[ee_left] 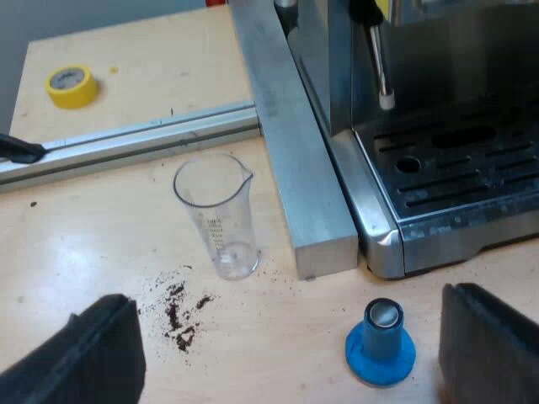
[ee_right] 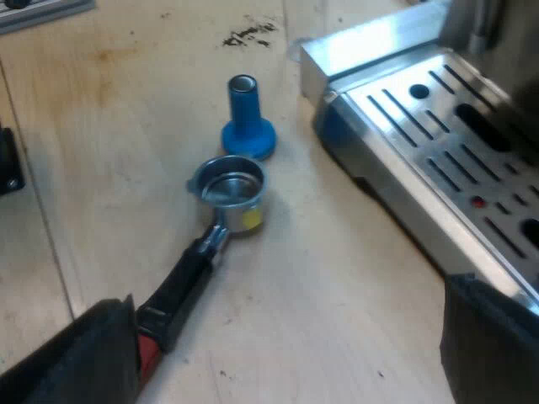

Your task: Grind coffee beans and then tamp

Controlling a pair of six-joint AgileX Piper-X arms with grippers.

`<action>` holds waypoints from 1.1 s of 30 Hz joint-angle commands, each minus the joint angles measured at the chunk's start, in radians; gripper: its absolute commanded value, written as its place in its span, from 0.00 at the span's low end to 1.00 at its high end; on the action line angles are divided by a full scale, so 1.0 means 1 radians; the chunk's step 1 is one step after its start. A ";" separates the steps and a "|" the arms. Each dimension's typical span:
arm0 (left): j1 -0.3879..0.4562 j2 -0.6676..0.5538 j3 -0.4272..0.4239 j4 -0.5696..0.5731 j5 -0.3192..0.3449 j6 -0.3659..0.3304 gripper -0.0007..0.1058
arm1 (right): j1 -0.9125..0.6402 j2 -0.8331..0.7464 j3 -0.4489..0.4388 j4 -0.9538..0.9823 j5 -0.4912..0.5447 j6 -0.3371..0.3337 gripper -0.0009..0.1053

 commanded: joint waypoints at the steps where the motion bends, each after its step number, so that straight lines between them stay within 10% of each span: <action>1: -0.001 0.005 -0.005 0.004 0.006 -0.001 0.69 | 0.083 0.026 0.042 -0.123 0.078 0.039 0.71; 18: -0.001 0.103 -0.002 0.010 0.050 -0.001 0.69 | 0.265 0.236 0.172 -0.558 0.252 0.224 0.63; 33: -0.001 0.342 -0.002 -0.058 0.051 -0.014 0.69 | 0.265 0.342 0.172 -0.670 0.250 0.234 0.63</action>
